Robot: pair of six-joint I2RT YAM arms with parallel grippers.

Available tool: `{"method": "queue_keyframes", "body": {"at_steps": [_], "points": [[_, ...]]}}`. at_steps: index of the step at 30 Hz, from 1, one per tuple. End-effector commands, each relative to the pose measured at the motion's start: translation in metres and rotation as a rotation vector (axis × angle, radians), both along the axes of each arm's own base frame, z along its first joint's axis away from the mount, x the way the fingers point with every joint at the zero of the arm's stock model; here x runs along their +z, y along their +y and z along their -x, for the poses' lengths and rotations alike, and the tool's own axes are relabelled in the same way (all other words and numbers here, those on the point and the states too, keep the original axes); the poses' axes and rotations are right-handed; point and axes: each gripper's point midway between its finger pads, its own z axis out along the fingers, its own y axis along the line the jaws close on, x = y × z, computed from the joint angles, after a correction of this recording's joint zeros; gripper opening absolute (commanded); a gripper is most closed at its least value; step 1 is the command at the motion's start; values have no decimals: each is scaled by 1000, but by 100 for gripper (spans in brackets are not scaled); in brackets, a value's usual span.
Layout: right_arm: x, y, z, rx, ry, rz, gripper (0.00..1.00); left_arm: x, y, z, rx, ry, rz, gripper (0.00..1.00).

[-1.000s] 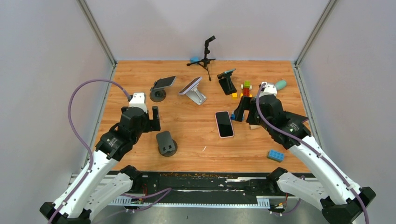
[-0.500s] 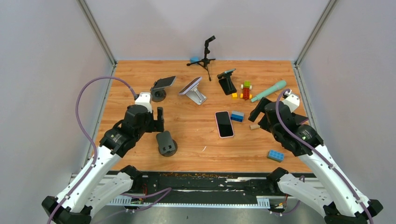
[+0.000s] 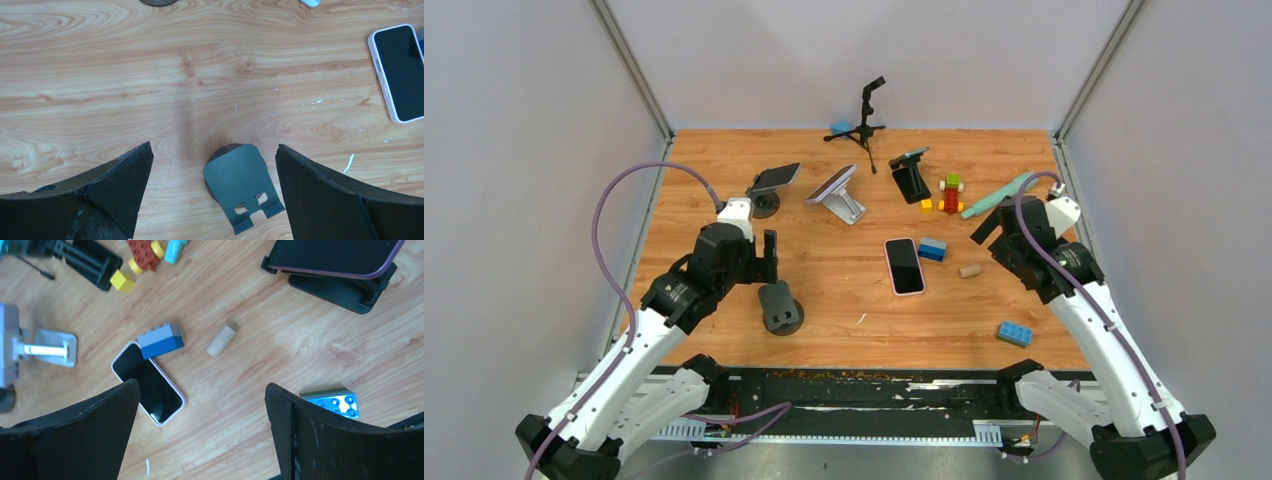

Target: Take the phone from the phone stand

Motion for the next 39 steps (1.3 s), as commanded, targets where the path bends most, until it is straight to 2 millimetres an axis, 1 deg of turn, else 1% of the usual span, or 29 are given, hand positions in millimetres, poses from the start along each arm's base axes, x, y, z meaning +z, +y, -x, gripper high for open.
{"method": "queue_keyframes", "body": {"at_steps": [1,5,9,10,13,14,15,18,19,20,28,32,39], "points": [[14,-11,-16,-6,-68,-97,98,5,-6,-5,-27,-21,16,100],[20,-34,-17,-35,-89,-131,98,4,-6,-5,-26,-16,12,100],[20,-67,-10,-114,-105,-155,98,4,-4,-6,-15,-21,9,100],[16,-68,-9,-108,-100,-170,98,4,-4,-6,-14,-20,9,100],[9,-81,-5,-146,-104,-216,98,3,-5,-6,-17,-14,7,100],[7,-81,-4,-141,-104,-235,98,2,-5,-6,-20,-12,6,100],[6,-84,-3,-156,-107,-241,98,1,-6,-6,-25,-8,6,100],[1,-101,2,-235,-123,-227,98,1,-8,-6,-31,-3,8,100],[-3,-103,3,-253,-126,-232,98,0,-8,-6,-34,-1,8,100],[-5,-111,5,-290,-130,-215,98,0,-9,-6,-35,-1,9,100],[-16,-135,5,-400,-121,-170,98,-1,-11,-7,-44,2,13,100],[-20,-140,3,-440,-124,-176,98,-5,-13,-8,-50,17,8,99],[-30,-153,8,-511,-110,-134,98,-7,-11,-9,-34,23,0,99]]}}
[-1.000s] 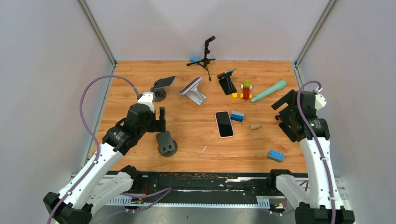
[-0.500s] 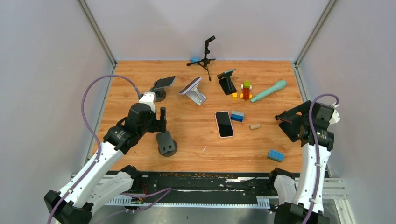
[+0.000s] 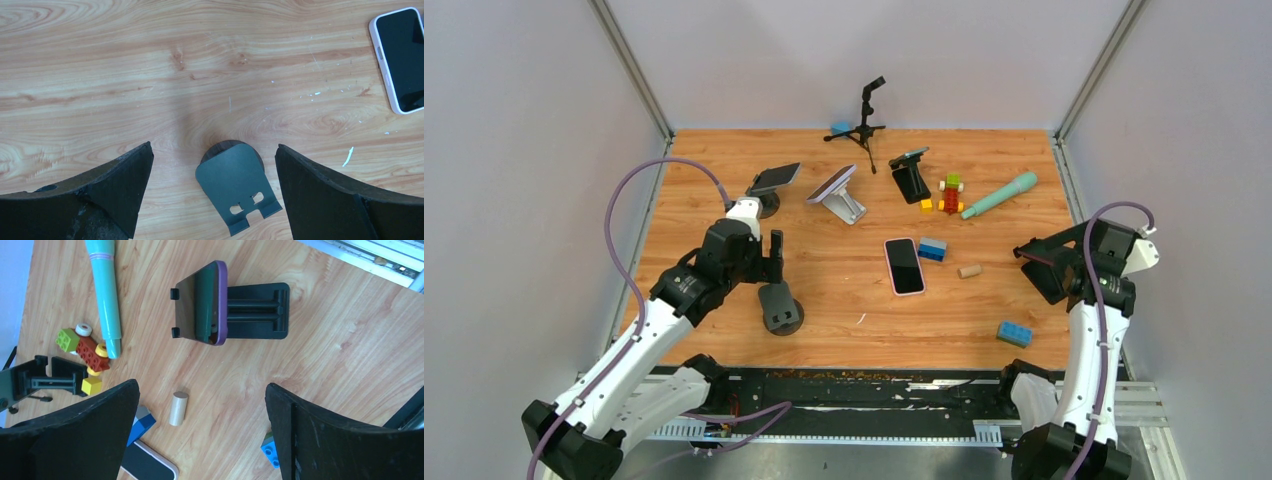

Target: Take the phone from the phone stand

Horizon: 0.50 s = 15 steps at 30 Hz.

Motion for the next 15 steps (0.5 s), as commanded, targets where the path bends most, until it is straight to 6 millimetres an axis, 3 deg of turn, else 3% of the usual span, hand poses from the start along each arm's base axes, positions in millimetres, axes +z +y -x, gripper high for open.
{"method": "queue_keyframes", "body": {"at_steps": [1,8,15], "points": [[4,-18,-4,-83,-30,51,98,5,0,-6,2,-31,2,99],[3,-32,-10,-117,-23,100,97,-3,-3,-7,-3,1,-4,98],[-8,-35,-29,-110,-32,74,89,-3,-3,-8,-3,0,-11,98]]}}
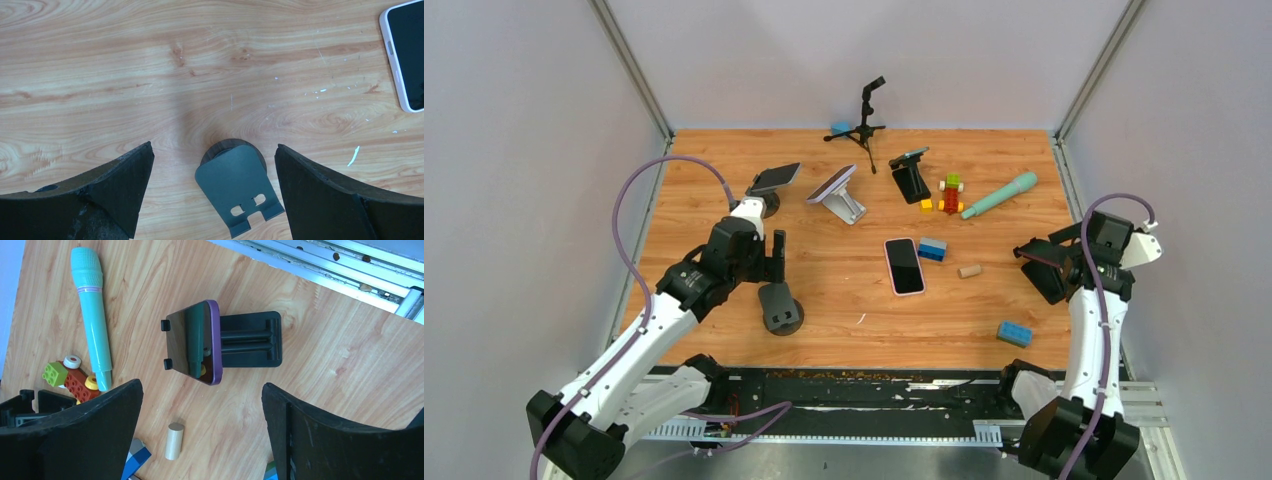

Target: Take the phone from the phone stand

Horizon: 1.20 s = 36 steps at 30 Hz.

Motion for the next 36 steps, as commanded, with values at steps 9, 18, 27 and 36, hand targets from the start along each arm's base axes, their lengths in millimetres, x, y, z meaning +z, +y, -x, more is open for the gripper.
{"method": "queue_keyframes", "body": {"at_steps": [9,18,27,36], "points": [[-16,-17,-37,-2,-35,-11,81,0,2,-7,13,-8,-23,98],[-35,-17,-52,39,-1,-59,68,0,2,-7,22,-5,-21,98],[-34,-6,-57,112,-25,-100,57,-1,4,-8,31,-2,-28,99],[-34,-5,-44,135,-20,-52,50,-4,4,-8,33,6,-33,99]]}}
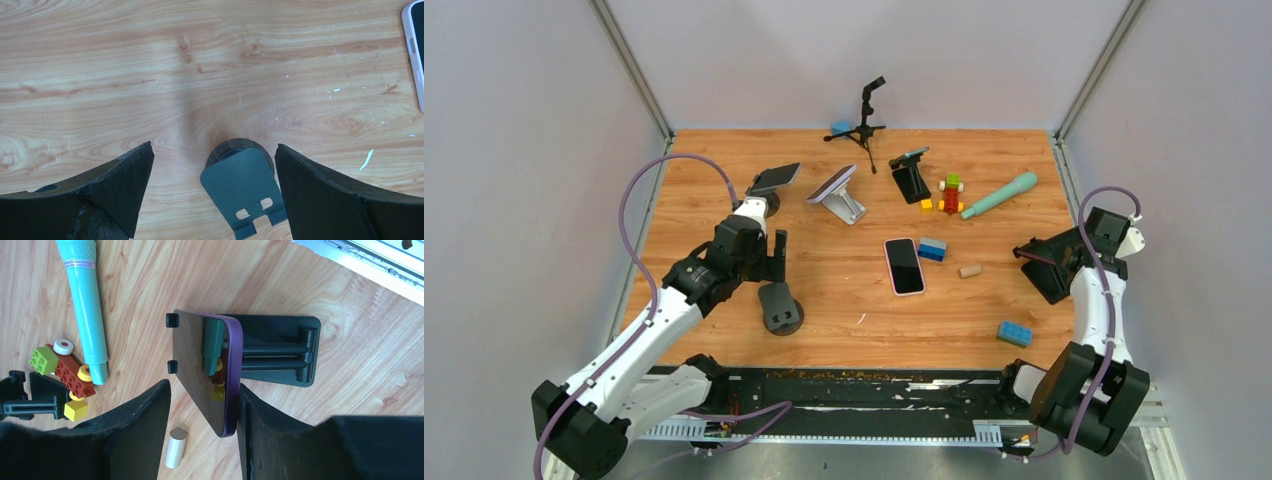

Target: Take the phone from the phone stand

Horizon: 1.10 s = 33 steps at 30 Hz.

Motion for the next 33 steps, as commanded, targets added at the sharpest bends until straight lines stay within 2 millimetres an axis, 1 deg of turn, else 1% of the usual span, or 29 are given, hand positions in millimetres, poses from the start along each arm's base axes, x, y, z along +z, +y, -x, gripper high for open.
{"method": "queue_keyframes", "body": {"at_steps": [1,5,8,15,21,24,29,33], "points": [[16,-7,0,14,-52,66,49,6,0,-4,12,-19,4,99],[15,-11,6,0,-43,87,46,4,0,-4,11,-12,1,99],[13,-14,9,-13,-38,93,38,4,1,-4,13,-12,-1,99],[11,-15,10,-10,-33,87,30,4,1,-4,14,-12,-1,99],[14,-19,10,-26,-37,94,23,3,0,-4,11,-8,-1,99],[18,-21,7,-26,-47,97,22,2,0,-5,9,-5,-1,99],[35,-26,0,-36,-82,111,15,1,-1,-4,6,-1,-2,99],[45,-27,-5,-40,-106,109,13,1,-1,-5,5,2,-3,99]]}}
